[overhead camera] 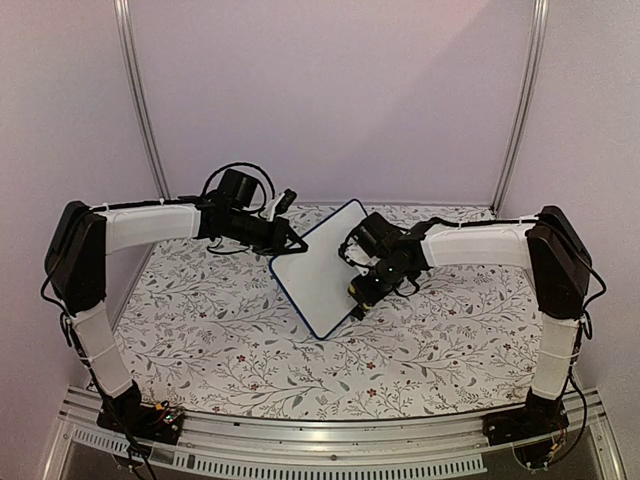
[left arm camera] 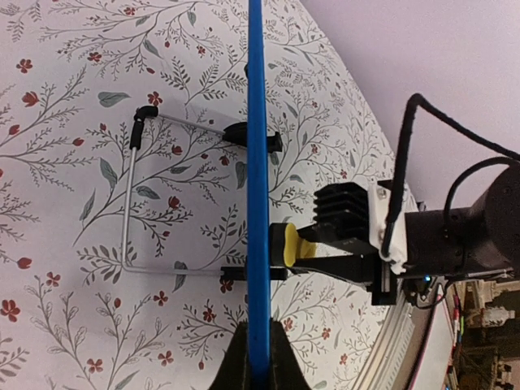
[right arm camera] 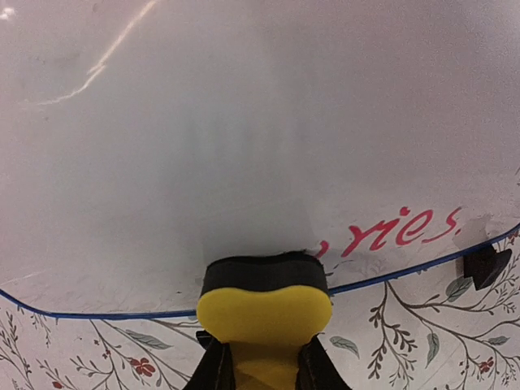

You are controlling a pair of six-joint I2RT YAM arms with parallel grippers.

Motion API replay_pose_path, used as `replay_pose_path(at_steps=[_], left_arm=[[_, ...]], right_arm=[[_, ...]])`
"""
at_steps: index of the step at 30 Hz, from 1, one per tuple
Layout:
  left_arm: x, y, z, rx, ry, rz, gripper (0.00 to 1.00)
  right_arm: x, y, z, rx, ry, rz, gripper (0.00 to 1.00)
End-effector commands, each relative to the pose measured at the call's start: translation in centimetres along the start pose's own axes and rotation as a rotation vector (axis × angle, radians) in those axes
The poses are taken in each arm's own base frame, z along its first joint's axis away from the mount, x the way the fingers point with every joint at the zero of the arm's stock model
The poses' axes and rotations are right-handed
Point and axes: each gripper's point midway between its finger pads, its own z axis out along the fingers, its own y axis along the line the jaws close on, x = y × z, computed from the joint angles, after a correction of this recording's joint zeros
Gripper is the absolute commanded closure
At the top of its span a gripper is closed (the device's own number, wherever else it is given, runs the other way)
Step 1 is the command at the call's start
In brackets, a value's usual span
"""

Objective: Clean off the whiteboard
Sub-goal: Erase the whiteboard at the center of the board.

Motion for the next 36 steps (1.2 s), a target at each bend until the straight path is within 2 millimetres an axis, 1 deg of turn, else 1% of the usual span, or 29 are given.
replay_pose_path(at_steps=[1,3,5,9,11,15,19,22,25,28,30,33,36], left_arm=[[1.3,0.0,0.9,-0.008,0.046,0.038,1.00],[1.4,0.1,0.9,-0.009,0.049,0.035,1.00],[1.5,0.0,1.0,-0.008,0.051,0.036,1.00],[1.4,0.1,0.9,-0.014,0.046,0.038,1.00],[1.4,0.0,1.0,-0.011,0.048,0.039,1.00],[1.3,0.2,0.9,-0.020,0.046,0.040,1.00],[1.3,0.2,0.9,-0.018,0.047,0.040,1.00],[1.3,0.2,0.8,-0.022,0.045,0.042,1.00],[1.3,0.0,0.9,-0.014,0.048,0.041,1.00],[1.3,-0.2,0.8,-0.010,0.044,0.044,1.00],[1.3,-0.1,0.8,-0.017,0.042,0.047,1.00],[1.4,0.0,1.0,-0.011,0.050,0.039,1.00],[1.6,0.2,1.1,-0.016,0.054,0.038,1.00]], right_arm=[[1.7,3.8,0.6,-0.105,0.035,-0.082,0.80],[2.5,4.2,1.1,-0.093,0.061,-0.109,0.80],[3.2,3.7,1.6,-0.053,0.084,-0.126,0.80],[3.5,2.9,1.8,-0.006,0.090,-0.127,0.80],[3.5,2.1,1.9,0.037,0.091,-0.122,0.80],[2.9,-0.2,2.2,0.108,0.091,-0.058,0.80],[1.3,-2.5,1.6,0.167,0.053,0.009,0.80],[0.6,-3.3,1.5,0.206,0.057,0.002,0.80],[0.8,-3.5,1.9,0.222,0.066,-0.003,0.80],[1.6,-4.0,2.1,0.252,0.083,-0.006,0.80],[1.9,-3.9,2.0,0.256,0.090,-0.009,0.80],[1.6,-2.9,1.7,0.241,0.062,-0.040,0.80],[0.6,-0.5,1.0,0.162,0.014,-0.078,0.80]])
